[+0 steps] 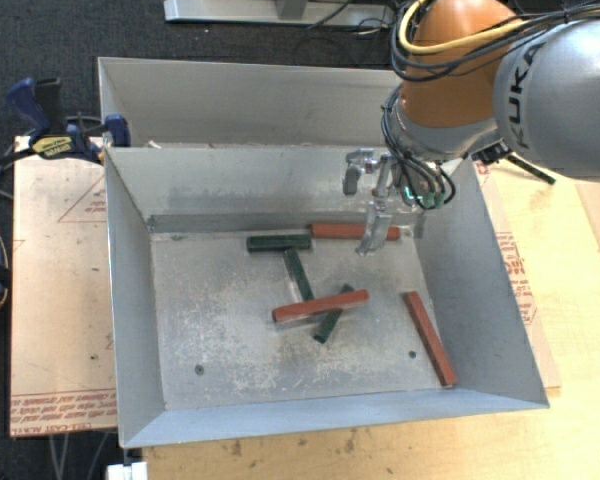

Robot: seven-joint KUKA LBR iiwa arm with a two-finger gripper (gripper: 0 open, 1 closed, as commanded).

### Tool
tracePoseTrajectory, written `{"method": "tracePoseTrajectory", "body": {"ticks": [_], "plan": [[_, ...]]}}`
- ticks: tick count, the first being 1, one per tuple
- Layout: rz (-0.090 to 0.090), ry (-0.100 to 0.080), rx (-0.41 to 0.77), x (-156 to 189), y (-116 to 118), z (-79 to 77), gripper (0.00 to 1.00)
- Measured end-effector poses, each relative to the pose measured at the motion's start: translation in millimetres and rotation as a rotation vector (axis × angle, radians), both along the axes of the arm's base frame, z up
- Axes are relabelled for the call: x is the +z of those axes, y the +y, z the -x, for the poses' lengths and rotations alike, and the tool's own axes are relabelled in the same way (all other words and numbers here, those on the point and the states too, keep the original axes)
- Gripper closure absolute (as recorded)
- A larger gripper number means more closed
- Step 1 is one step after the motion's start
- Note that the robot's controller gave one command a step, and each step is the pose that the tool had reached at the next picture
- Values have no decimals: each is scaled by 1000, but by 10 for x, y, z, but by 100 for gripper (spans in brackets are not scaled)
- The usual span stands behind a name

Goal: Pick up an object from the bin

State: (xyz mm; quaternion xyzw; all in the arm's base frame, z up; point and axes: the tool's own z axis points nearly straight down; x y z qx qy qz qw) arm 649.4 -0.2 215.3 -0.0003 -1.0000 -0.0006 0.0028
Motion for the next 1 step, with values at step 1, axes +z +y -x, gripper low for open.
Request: {"method": "tracePoseTrajectory", "body": {"ticks": [1], "plan": [[0,-8,0,52,0,-15,0]]}}
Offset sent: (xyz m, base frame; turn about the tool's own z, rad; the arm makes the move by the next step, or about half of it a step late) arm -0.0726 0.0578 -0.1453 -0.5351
